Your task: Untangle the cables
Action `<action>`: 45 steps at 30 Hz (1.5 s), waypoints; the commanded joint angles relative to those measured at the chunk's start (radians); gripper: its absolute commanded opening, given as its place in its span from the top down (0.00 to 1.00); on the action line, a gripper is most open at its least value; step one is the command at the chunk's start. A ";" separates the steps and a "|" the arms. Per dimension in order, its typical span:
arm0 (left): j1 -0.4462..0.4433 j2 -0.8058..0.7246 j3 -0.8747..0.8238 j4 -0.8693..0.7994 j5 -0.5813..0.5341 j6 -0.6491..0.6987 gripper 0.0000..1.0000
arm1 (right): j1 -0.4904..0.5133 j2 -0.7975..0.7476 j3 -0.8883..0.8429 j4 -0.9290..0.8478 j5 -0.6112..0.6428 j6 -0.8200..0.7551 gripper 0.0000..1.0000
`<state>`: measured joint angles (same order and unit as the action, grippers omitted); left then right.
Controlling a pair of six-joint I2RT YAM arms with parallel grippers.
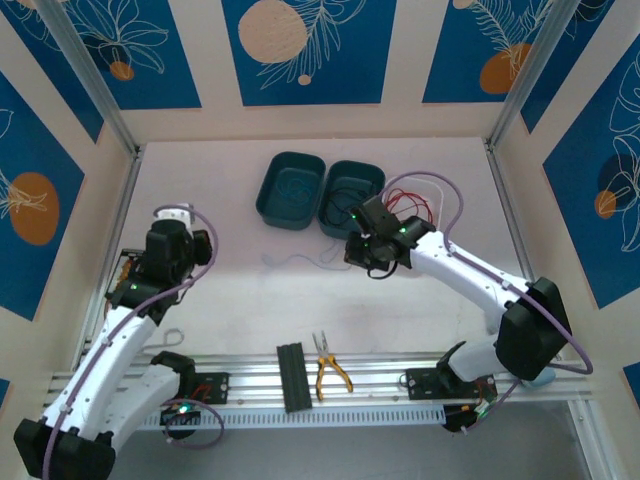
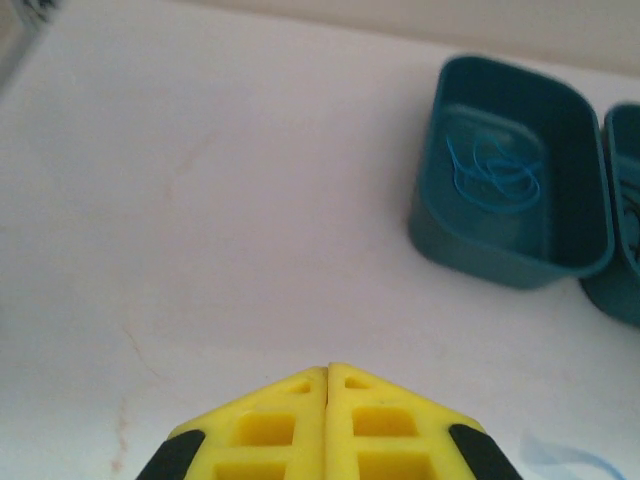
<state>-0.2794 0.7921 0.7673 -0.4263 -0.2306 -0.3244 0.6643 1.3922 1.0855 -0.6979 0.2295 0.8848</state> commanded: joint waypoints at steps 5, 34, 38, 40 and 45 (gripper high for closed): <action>0.009 0.014 0.194 0.020 0.090 0.069 1.00 | -0.004 -0.045 0.015 -0.039 0.026 -0.023 0.72; -0.290 0.517 0.112 0.193 0.421 0.049 0.22 | 0.002 0.069 -0.075 -0.080 0.035 0.051 0.39; -0.325 0.671 0.225 0.130 0.456 0.281 0.23 | -0.041 -0.022 -0.133 -0.087 0.042 0.062 0.27; -0.344 0.750 0.292 0.070 0.466 0.386 0.23 | -0.065 -0.074 -0.164 -0.091 0.042 0.066 0.21; -0.375 0.900 0.427 -0.017 0.524 0.530 0.24 | -0.123 -0.173 -0.221 -0.094 0.034 0.072 0.11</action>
<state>-0.6323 1.6447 1.1316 -0.3614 0.2283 0.0471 0.5606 1.2602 0.8944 -0.7605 0.2623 0.9436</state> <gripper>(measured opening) 0.759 0.886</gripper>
